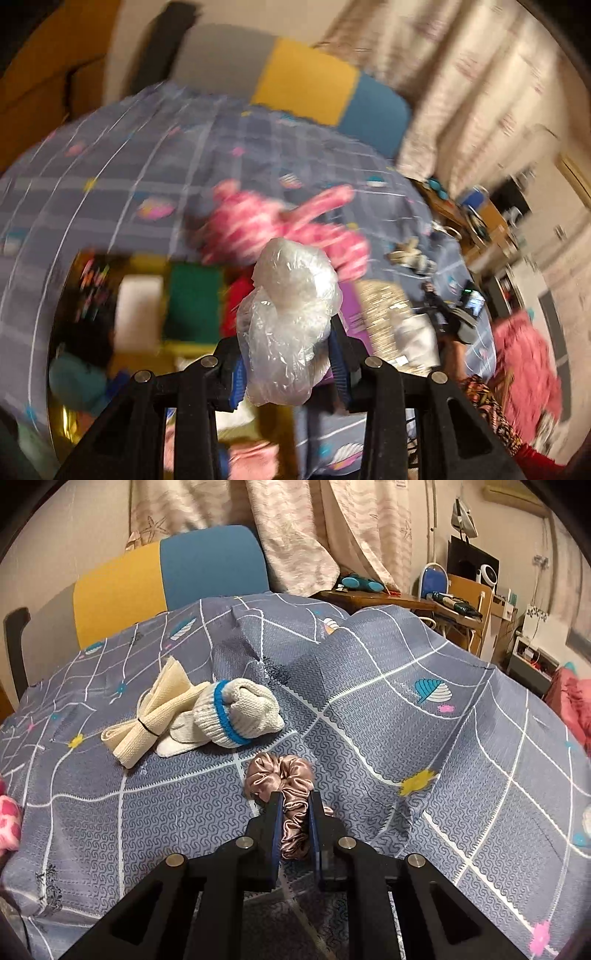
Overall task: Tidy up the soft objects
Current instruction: 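Lift the white plastic bag with the left gripper and carry it over the gold tray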
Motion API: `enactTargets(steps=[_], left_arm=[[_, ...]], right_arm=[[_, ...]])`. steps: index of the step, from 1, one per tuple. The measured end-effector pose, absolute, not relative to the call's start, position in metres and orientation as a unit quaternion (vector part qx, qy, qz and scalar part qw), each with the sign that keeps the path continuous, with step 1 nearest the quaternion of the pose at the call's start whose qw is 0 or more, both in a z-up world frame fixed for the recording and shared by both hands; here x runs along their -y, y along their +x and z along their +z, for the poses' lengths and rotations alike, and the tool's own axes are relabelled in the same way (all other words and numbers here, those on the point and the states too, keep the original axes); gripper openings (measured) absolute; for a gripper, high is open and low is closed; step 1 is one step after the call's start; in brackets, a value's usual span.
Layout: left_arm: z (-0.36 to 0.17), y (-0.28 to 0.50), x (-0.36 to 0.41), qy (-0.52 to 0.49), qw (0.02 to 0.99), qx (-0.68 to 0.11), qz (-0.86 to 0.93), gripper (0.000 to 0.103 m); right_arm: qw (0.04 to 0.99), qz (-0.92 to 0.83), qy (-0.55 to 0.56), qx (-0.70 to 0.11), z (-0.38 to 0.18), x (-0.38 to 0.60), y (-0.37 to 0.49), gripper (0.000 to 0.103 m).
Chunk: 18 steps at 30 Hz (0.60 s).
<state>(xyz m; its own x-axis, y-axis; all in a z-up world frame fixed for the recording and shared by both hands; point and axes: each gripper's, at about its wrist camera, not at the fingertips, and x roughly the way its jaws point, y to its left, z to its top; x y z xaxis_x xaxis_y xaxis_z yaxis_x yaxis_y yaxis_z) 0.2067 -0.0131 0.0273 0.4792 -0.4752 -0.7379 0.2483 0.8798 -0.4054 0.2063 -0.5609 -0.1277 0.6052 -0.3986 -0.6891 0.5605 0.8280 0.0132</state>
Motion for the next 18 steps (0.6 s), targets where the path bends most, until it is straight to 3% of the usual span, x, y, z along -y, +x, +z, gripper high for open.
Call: enactTargets(steps=[18], left_arm=[[-0.088, 0.204, -0.062, -0.173, 0.831, -0.521, -0.086, 0.037]], right_arm=[[0.896, -0.308, 0.061, -0.314, -0.110, 0.541, 0.194, 0.013]])
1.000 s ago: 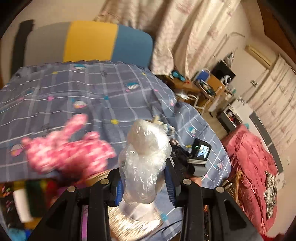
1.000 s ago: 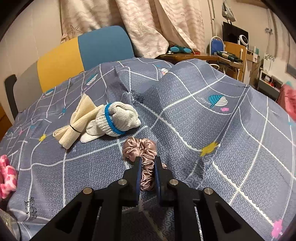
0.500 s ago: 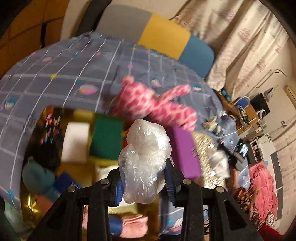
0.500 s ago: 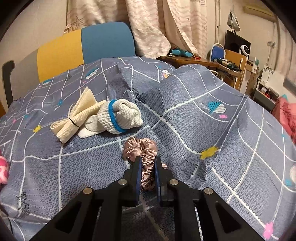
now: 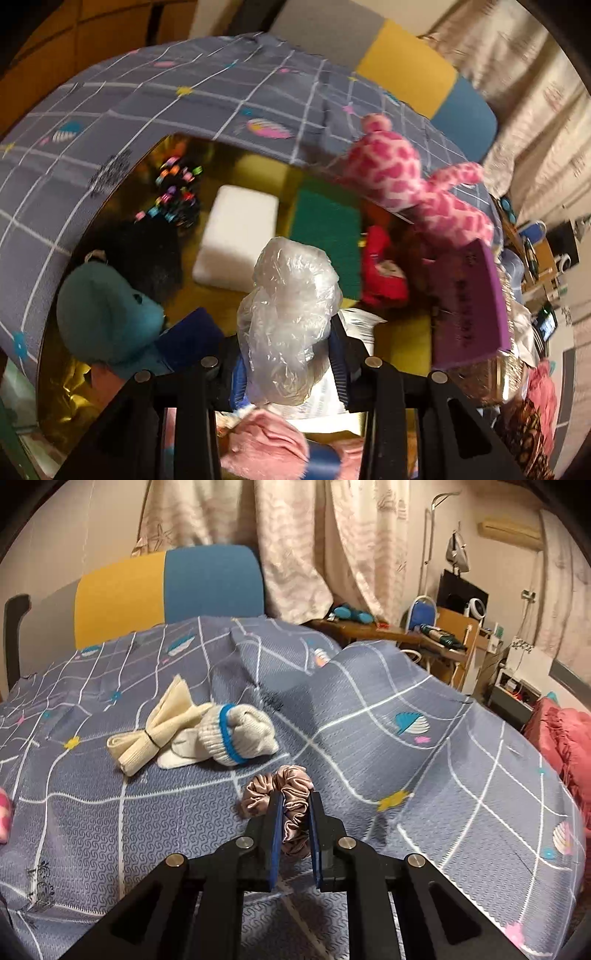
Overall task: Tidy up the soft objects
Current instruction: 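Lift the white plastic bag with the left gripper and carry it over the gold tray, then release the plastic bag into the tray while the right carries the scrunchie there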
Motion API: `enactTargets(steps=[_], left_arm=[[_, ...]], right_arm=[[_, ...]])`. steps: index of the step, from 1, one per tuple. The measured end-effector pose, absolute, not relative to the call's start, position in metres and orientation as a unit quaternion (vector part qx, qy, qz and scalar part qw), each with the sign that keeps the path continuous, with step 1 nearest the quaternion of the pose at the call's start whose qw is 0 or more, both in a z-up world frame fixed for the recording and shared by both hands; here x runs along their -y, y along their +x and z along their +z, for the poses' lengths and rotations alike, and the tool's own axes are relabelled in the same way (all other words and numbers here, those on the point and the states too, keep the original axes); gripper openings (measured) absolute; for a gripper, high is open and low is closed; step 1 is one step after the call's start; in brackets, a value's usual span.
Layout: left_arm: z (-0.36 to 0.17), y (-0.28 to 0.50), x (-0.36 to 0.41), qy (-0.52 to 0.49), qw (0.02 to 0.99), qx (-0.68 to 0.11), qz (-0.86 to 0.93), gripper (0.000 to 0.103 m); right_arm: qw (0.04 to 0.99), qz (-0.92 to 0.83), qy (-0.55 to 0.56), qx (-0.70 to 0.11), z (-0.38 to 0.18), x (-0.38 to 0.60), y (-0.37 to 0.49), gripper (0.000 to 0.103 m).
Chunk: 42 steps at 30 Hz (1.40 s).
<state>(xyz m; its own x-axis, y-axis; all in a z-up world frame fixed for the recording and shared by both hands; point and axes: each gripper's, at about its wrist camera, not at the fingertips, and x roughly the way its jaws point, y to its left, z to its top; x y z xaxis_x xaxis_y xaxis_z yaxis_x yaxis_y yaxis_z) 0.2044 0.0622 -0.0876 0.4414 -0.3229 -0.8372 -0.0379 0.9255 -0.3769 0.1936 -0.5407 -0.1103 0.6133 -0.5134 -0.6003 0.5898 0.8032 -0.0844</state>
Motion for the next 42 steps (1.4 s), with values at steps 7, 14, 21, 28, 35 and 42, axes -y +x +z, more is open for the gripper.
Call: enactTargets(steps=[7, 14, 21, 28, 35, 42], left_arm=[[-0.107, 0.217, -0.062, -0.173, 0.827, -0.529, -0.072, 0.038], [-0.111, 0.217, -0.062, -0.161, 0.828, -0.534, -0.059, 0.045], [-0.100, 0.202, -0.058, -0.142, 0.840, -0.521, -0.049, 0.062], [-0.088, 0.189, -0.060, -0.139, 0.856, -0.496, -0.046, 0.065], [-0.075, 0.175, -0.073, -0.158, 0.862, -0.477, -0.061, 0.065], [-0.059, 0.156, -0.084, -0.162, 0.878, -0.442, -0.082, 0.065]], right_arm=[[0.895, -0.315, 0.065, -0.308, -0.099, 0.541, 0.182, 0.013], [0.897, -0.313, 0.045, -0.310, -0.087, 0.535, 0.156, 0.013], [0.902, -0.292, 0.086, -0.307, -0.063, 0.526, 0.125, 0.013], [0.925, -0.232, 0.094, -0.286, -0.030, 0.474, 0.099, 0.013], [0.941, -0.186, 0.106, -0.260, 0.007, 0.425, 0.073, 0.013], [0.958, -0.107, 0.106, -0.245, 0.040, 0.359, 0.056, 0.013]])
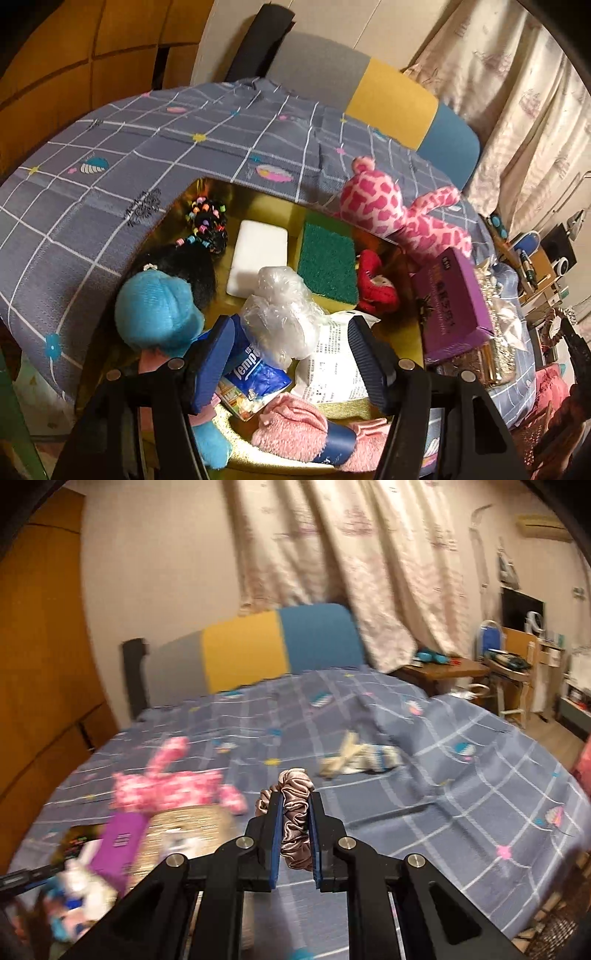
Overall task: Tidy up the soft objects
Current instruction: 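Release the plastic bag into the tray while the right carries the scrunchie there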
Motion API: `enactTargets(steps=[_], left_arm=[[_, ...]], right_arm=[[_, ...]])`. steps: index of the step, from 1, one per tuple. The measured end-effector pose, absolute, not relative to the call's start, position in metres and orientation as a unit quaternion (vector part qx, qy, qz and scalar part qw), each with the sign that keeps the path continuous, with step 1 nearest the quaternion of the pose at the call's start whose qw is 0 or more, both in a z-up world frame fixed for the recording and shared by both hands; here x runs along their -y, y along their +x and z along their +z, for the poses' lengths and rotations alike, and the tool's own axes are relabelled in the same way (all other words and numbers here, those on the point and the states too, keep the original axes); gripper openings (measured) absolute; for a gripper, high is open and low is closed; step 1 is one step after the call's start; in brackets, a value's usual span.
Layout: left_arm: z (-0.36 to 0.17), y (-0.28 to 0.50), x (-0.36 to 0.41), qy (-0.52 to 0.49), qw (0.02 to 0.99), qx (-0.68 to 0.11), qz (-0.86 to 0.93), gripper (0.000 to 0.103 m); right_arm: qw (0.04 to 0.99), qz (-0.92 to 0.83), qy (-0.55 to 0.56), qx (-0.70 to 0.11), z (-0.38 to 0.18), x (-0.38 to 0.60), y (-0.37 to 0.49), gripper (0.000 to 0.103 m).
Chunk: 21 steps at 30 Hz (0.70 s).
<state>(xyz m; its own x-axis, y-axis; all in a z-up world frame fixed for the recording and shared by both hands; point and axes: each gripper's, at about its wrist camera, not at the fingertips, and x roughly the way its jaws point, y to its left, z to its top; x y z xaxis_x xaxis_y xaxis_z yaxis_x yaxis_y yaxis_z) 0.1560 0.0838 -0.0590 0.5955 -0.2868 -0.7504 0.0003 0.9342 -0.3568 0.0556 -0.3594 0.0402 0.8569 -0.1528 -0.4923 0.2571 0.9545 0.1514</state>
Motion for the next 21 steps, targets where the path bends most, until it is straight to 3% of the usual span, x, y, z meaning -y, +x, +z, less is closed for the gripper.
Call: enactTargets(steps=[10, 21], left_arm=[[-0.053, 0.131, -0.102, -0.156, 0.892, -0.415, -0.085, 0.065], [-0.056, 0.112, -0.120, -0.133, 0.897, -0.418, -0.052, 0.065]], right_arm=[[0.961, 0.041, 0.107, -0.253, 0.046, 0.233, 0.058, 0.013], [0.918, 0.099, 0.111, -0.366, -0.019, 0.136, 0.093, 0.013]])
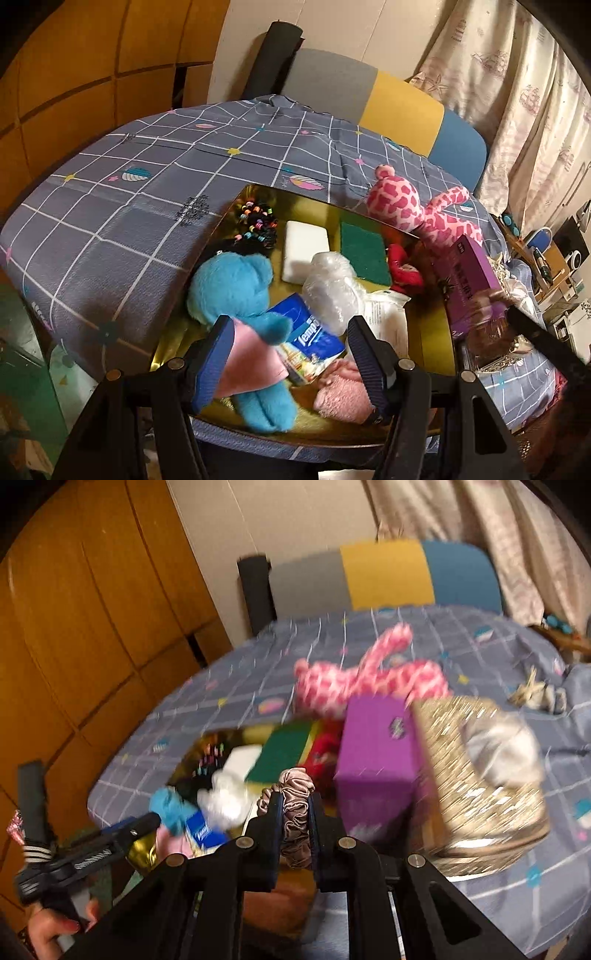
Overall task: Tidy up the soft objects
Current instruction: 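Release the plastic bag into the tray while the right carries the scrunchie there, then open the right gripper to drop the scrunchie into the tray, withdraw both grippers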
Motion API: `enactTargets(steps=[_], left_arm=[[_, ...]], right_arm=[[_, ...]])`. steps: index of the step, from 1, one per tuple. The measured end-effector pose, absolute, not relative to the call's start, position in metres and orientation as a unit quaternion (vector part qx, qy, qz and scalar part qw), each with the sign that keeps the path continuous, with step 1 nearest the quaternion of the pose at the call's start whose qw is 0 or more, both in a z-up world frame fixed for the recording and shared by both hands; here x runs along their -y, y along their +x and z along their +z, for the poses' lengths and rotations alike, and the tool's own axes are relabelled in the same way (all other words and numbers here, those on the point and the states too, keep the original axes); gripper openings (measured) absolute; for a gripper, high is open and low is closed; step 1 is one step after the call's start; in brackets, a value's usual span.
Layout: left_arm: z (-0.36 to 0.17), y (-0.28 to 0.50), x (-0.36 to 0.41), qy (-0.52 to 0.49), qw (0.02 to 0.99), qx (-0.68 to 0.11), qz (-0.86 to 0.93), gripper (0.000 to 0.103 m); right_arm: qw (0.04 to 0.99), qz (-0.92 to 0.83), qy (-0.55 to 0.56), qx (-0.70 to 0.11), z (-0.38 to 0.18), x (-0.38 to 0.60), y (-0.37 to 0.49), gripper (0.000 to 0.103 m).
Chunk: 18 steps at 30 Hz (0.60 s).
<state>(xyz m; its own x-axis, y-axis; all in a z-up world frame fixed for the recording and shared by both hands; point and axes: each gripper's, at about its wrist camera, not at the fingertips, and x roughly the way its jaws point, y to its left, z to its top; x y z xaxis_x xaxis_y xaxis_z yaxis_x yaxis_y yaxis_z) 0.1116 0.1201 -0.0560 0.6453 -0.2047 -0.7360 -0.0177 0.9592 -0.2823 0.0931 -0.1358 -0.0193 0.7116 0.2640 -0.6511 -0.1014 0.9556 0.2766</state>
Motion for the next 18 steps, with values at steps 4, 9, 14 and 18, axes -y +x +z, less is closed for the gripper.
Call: enactTargets(steps=[4, 9, 14, 18], left_arm=[[-0.057, 0.106, -0.123, -0.133, 0.897, -0.419, -0.053, 0.065], [-0.058, 0.103, -0.123, -0.139, 0.895, -0.420, -0.056, 0.065], [-0.055, 0.101, -0.119, -0.136, 0.897, -0.416, -0.064, 0.065], [-0.056, 0.101, -0.114, -0.136, 0.896, -0.417, -0.072, 0.064]], right_arm=[[0.909, 0.089, 0.107, -0.393, -0.040, 0.120, 0.101, 0.014], [0.906, 0.080, 0.089, -0.405, -0.055, 0.110, 0.110, 0.017], [0.916, 0.083, 0.096, -0.381, -0.044, 0.118, 0.098, 0.038], [0.932, 0.080, 0.095, -0.341, -0.025, 0.127, 0.084, 0.043]])
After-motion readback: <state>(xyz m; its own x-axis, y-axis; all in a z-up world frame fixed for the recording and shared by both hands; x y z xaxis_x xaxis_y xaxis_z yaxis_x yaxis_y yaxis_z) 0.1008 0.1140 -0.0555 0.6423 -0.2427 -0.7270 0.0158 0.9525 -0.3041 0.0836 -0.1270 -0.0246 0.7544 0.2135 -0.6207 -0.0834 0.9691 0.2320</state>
